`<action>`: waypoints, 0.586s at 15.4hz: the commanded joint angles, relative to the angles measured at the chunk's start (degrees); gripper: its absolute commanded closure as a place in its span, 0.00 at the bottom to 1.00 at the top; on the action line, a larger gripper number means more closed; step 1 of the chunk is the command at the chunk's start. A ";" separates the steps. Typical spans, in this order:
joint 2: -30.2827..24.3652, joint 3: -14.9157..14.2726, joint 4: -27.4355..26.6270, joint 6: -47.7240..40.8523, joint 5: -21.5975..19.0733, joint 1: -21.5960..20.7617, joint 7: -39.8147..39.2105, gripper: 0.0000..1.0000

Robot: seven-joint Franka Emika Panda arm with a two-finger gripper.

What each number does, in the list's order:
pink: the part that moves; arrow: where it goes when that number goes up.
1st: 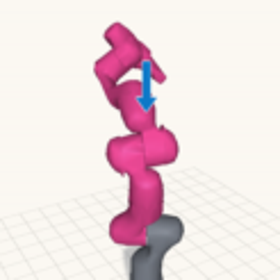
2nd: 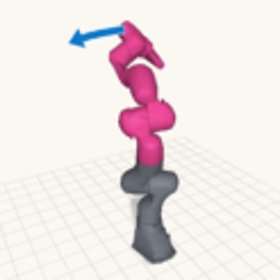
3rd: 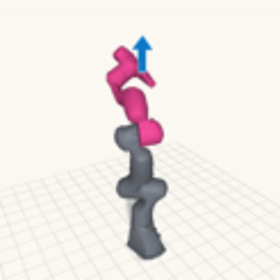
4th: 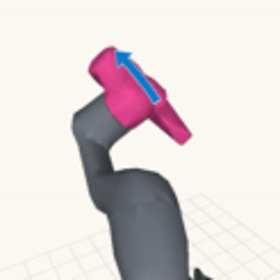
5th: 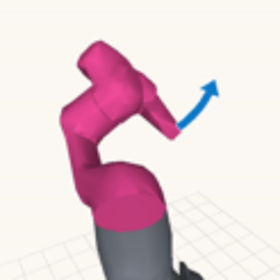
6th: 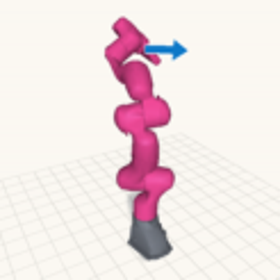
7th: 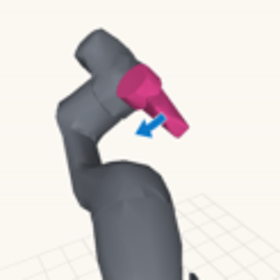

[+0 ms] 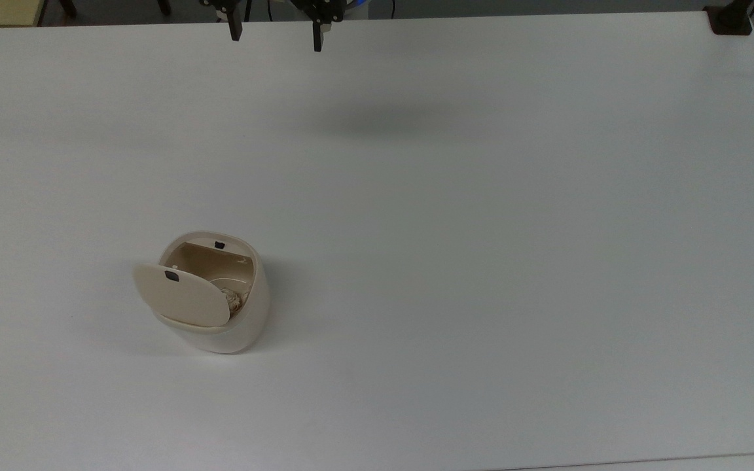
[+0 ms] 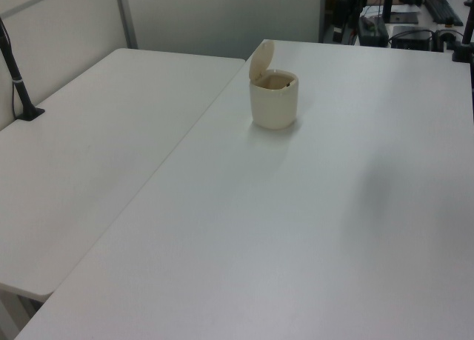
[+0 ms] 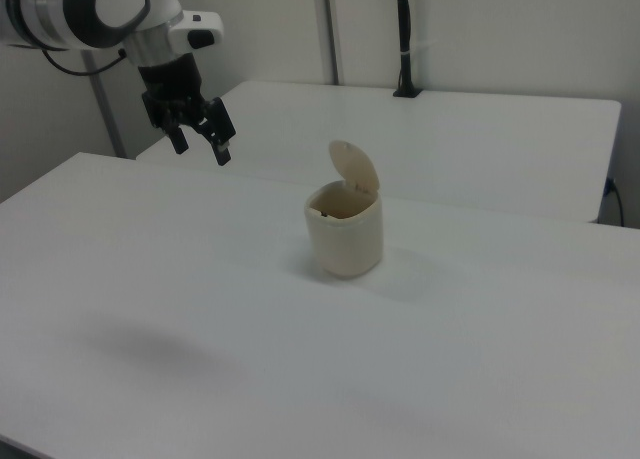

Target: Open the trash bin

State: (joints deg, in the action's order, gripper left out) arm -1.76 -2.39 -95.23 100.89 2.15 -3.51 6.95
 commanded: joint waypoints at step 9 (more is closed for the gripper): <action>0.35 0.89 1.80 -3.05 -1.88 0.87 -2.46 0.00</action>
State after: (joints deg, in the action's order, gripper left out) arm -1.15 -2.19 -94.63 100.89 2.13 -3.35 4.94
